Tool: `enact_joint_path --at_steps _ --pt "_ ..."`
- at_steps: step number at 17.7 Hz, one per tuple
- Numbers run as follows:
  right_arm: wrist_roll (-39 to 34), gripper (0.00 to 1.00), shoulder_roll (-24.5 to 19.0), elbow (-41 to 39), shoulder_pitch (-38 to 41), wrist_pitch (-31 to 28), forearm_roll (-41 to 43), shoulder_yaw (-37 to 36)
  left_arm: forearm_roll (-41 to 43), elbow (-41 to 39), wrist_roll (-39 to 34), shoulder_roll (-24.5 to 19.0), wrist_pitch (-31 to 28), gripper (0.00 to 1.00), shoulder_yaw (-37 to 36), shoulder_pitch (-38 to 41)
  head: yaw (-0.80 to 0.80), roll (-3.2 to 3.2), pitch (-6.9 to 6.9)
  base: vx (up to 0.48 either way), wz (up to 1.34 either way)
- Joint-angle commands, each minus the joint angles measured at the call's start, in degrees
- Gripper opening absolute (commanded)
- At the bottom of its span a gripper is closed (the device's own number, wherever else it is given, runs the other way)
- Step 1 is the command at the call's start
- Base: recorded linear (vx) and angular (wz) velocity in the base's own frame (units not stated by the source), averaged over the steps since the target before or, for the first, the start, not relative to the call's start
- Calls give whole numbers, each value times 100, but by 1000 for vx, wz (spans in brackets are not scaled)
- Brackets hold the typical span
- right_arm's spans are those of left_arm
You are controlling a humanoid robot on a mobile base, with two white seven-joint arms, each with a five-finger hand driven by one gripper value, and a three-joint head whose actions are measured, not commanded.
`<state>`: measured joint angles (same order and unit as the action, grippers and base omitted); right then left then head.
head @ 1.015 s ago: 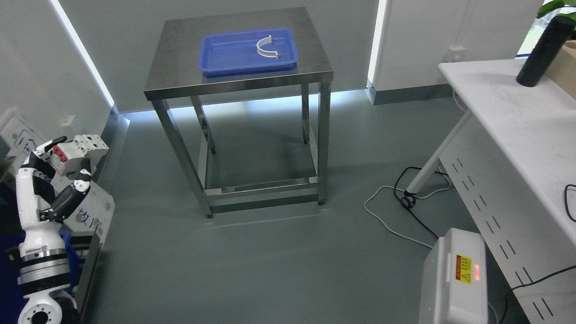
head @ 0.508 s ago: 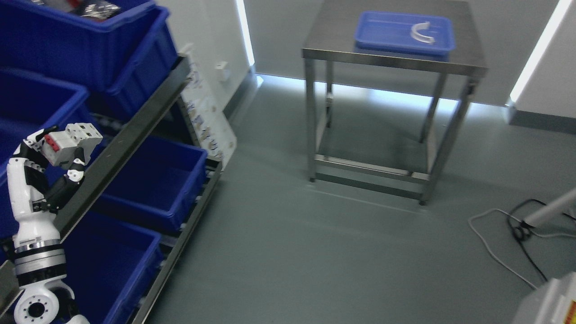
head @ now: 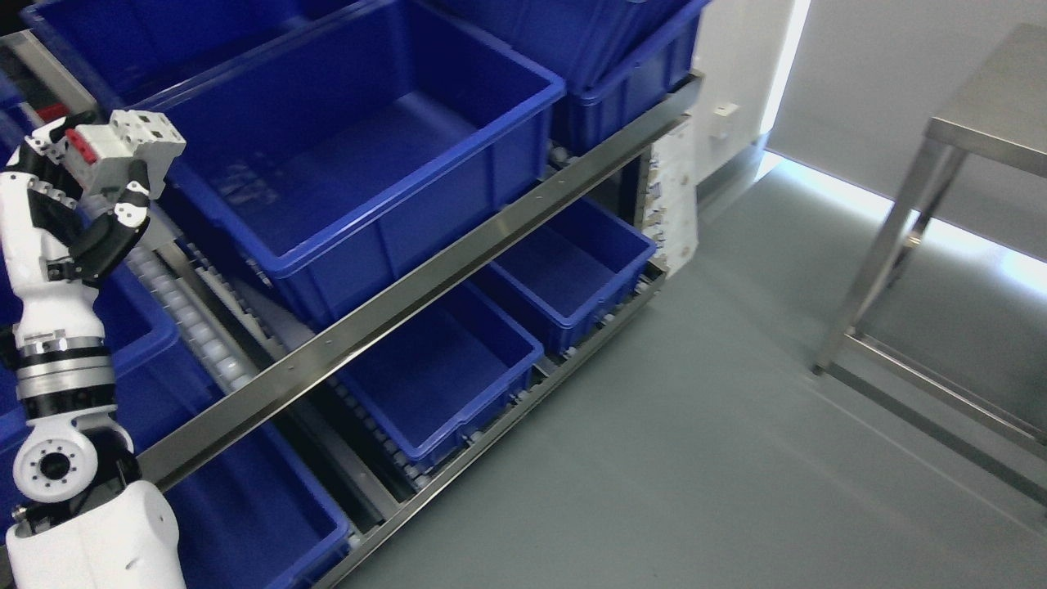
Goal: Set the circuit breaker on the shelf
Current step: 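Carry the breaker in the left hand while turning toward the blue bin shelf, then lower the left hand into the upper blue bin and release the breaker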
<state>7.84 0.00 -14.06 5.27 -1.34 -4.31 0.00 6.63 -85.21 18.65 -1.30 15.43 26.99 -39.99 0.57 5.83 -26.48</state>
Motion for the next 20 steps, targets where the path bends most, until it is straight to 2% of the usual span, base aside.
enact_joint_path --at_steps 1,4,7,11,15,18,20 --pt "-1 100 100 -1 1 -314 0 114 5 653 595 -1177 -137 13 -668 -544 0 0 0 7 763" --pt "-1 100 100 -1 1 -314 0 114 14 1075 964 -1959 -137 14 -870 -571 0 0 0 24 669" --pt "-1 100 100 -1 1 -314 0 114 58 1488 1211 -2479 -137 15 -976 -641 0 0 0 43 462" --pt "-1 100 100 -1 1 -314 0 114 295 2060 1176 -2489 -119 15 -1196 -755 0 0 0 46 321" --pt "-1 100 100 -1 1 -314 0 114 708 2684 1202 -2401 -137 15 -1547 -1308 0 0 0 27 166" --pt "-1 100 100 -1 1 -314 0 114 813 2930 1220 -2489 -154 15 -1854 -1476 0 0 0 3 35" --pt "-1 100 100 -1 1 -314 0 114 1364 3359 1220 -2498 -146 15 -1961 -1729 0 0 0 0 -26"
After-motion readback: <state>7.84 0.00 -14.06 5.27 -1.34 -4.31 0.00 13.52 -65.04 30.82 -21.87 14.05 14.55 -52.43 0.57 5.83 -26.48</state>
